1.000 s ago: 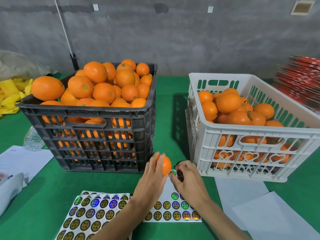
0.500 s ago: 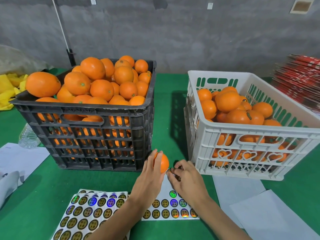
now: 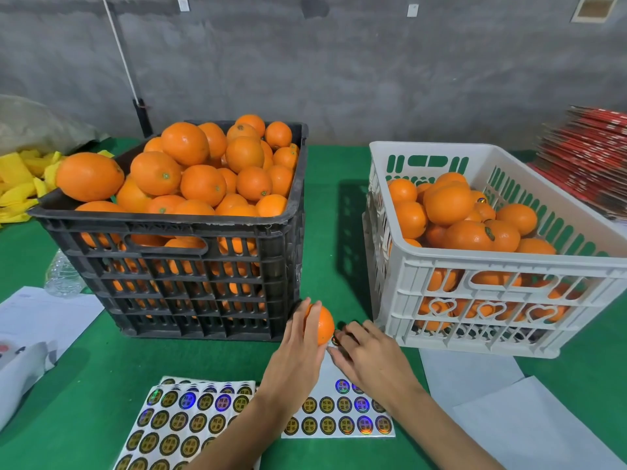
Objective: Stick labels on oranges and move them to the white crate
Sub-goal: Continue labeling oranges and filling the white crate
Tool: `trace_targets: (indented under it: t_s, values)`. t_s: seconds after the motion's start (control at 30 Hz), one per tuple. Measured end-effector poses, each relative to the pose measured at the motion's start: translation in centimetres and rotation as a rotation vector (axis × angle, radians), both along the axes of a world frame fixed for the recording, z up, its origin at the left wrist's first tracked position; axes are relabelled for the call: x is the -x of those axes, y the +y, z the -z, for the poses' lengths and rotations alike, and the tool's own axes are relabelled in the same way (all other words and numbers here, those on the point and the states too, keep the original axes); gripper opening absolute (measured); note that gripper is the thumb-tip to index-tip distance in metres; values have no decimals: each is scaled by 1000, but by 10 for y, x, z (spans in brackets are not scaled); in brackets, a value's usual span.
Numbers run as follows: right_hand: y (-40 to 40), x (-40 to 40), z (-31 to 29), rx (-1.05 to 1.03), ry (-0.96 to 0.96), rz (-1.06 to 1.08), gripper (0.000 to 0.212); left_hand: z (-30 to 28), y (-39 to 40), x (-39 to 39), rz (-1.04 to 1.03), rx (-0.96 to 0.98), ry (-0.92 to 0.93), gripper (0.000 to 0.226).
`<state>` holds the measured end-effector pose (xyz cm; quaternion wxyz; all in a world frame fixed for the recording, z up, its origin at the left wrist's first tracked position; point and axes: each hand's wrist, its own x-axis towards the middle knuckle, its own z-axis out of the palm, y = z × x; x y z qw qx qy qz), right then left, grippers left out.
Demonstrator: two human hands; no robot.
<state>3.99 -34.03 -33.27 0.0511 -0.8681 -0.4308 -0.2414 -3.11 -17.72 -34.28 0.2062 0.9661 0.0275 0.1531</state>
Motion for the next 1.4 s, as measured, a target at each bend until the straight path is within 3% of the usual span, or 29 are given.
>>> trace_targets:
  t_s: [0.37, 0.5, 0.67, 0.77, 0.83, 0.93, 1.0, 1.1, 1.2, 1.3, 1.4]
  values:
    - [-2, -13, -4, -25, 30, -128, 22, -1, 1, 1, -6, 25, 3, 70]
    - [0, -8, 0, -242, 270, -55, 13, -2, 1, 2, 1, 32, -6, 68]
    - [2, -2, -4, -261, 355, 66, 17, -2, 1, 3, 16, 43, -23, 66]
    - [7, 4, -22, -359, 353, 171, 15, -7, 0, 4, 29, 135, -54, 64]
    - [8, 7, -41, -360, 260, 129, 9, -17, -2, 3, 24, 221, -97, 66]
    - [7, 11, -72, -211, 97, 118, 22, -44, -9, -4, 10, 329, -186, 71]
    - [9, 14, -96, -314, 110, 140, 14, -70, -14, -9, 17, 373, -240, 73]
    - [17, 16, -135, -516, 178, 126, 33, -114, -22, -20, -24, 380, -317, 79]
    - [26, 13, -173, -698, 285, 102, 53, -167, -24, -33, -34, 336, -424, 76]
    - [24, -14, -211, -837, 373, 102, 68, -217, -18, -49, 168, 251, -412, 76]
    - [14, -47, -238, -795, 232, 196, 61, -257, 18, -63, 182, 94, -368, 72]
